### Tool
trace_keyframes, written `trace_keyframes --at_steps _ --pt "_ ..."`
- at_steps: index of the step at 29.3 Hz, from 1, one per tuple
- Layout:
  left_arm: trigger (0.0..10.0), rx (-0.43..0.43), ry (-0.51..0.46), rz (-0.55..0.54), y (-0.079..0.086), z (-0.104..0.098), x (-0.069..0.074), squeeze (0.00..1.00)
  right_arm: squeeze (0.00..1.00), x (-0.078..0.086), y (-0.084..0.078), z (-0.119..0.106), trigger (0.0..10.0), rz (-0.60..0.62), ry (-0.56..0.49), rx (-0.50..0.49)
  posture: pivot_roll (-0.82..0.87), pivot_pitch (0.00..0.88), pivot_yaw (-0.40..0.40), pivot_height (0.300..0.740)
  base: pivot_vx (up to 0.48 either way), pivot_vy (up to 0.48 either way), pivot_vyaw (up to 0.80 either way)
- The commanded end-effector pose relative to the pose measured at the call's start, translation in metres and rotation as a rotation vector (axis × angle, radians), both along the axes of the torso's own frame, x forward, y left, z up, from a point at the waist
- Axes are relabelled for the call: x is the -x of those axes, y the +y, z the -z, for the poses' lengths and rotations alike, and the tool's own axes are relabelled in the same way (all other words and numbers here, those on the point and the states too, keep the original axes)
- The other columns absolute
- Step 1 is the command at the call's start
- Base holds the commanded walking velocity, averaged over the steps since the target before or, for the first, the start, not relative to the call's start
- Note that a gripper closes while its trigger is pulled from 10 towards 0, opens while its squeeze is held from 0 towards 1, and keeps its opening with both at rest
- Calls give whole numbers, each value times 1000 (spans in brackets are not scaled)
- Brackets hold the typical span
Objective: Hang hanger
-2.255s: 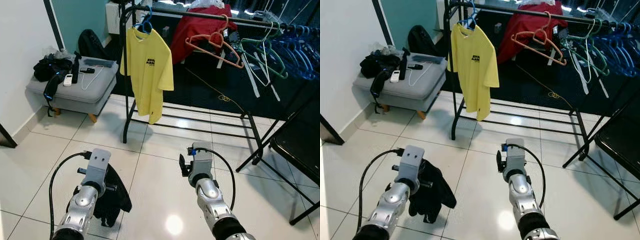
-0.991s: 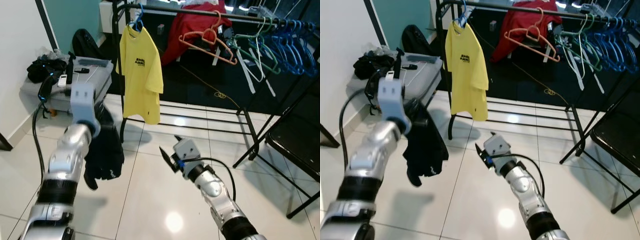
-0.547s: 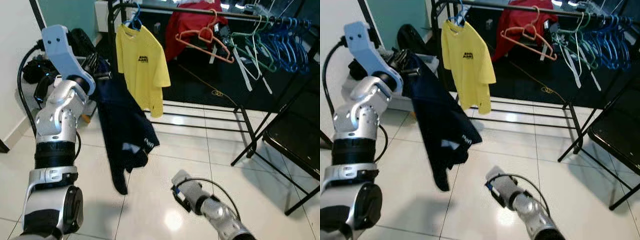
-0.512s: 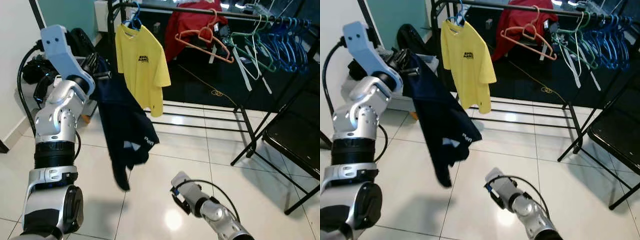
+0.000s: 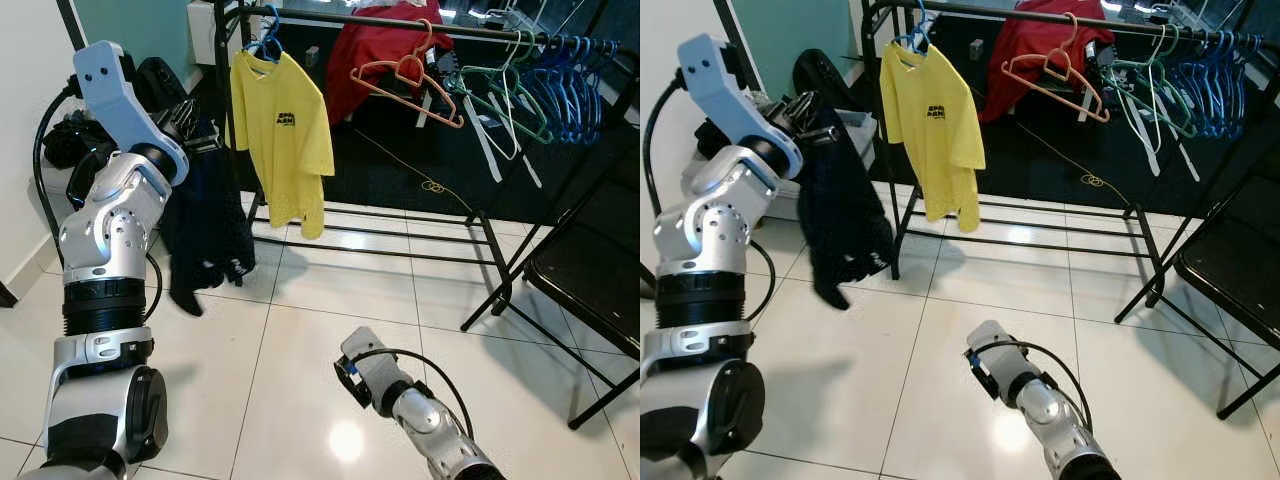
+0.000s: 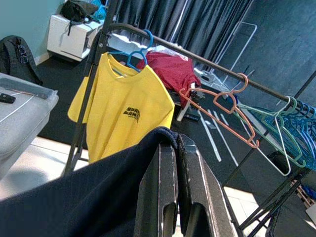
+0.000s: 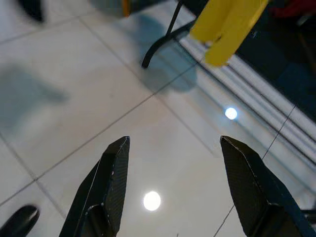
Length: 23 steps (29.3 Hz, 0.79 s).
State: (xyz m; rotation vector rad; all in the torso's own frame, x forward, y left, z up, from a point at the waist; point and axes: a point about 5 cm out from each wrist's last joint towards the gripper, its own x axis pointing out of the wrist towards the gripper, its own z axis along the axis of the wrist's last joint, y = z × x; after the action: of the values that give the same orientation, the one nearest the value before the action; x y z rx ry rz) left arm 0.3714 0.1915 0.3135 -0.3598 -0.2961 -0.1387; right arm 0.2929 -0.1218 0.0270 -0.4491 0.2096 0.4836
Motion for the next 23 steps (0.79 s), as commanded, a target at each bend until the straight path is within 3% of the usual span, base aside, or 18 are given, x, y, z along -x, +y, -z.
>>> trace_keyframes --at_steps 1,4,6,11,12,13,14,18,23 --pt "10000 3 -47 23 -4 -12 4 0 0 -6 1 -12 10000 19 -71 -42 -14 120 -18 740 0 0 0" --pt "10000 -16 -39 43 -9 -11 4 0 0 -15 11 -37 10000 4 -217 -133 -13 114 -17 740 0 0 0" --pt "10000 -16 -39 43 -9 -11 4 0 0 -15 11 -37 10000 4 -217 -133 -13 114 -17 740 0 0 0" --pt "10000 -41 -24 80 -15 -10 6 0 0 -17 29 -59 10000 -109 -312 -216 -9 106 -16 740 0 0 0" --pt "10000 -64 -19 96 -19 -8 7 0 529 -16 38 -66 10000 -170 -340 -237 -8 102 -16 740 0 0 0" --pt "10000 -64 -19 96 -19 -8 7 0 529 -16 38 -66 10000 -170 -340 -237 -8 102 -16 740 0 0 0" --pt "10000 -80 -13 113 -23 -5 9 0 1000 -15 46 -73 10000 -223 -361 -261 -8 99 -17 740 0 0 0" --pt "10000 -89 -9 127 -26 -3 10 0 1000 -14 50 -78 10000 -250 -376 -276 -7 96 -18 740 0 0 0" --pt "10000 -106 -12 205 -44 -1 19 0 1000 -20 55 -96 10000 -261 -467 -298 -3 85 -16 740 0 0 0"
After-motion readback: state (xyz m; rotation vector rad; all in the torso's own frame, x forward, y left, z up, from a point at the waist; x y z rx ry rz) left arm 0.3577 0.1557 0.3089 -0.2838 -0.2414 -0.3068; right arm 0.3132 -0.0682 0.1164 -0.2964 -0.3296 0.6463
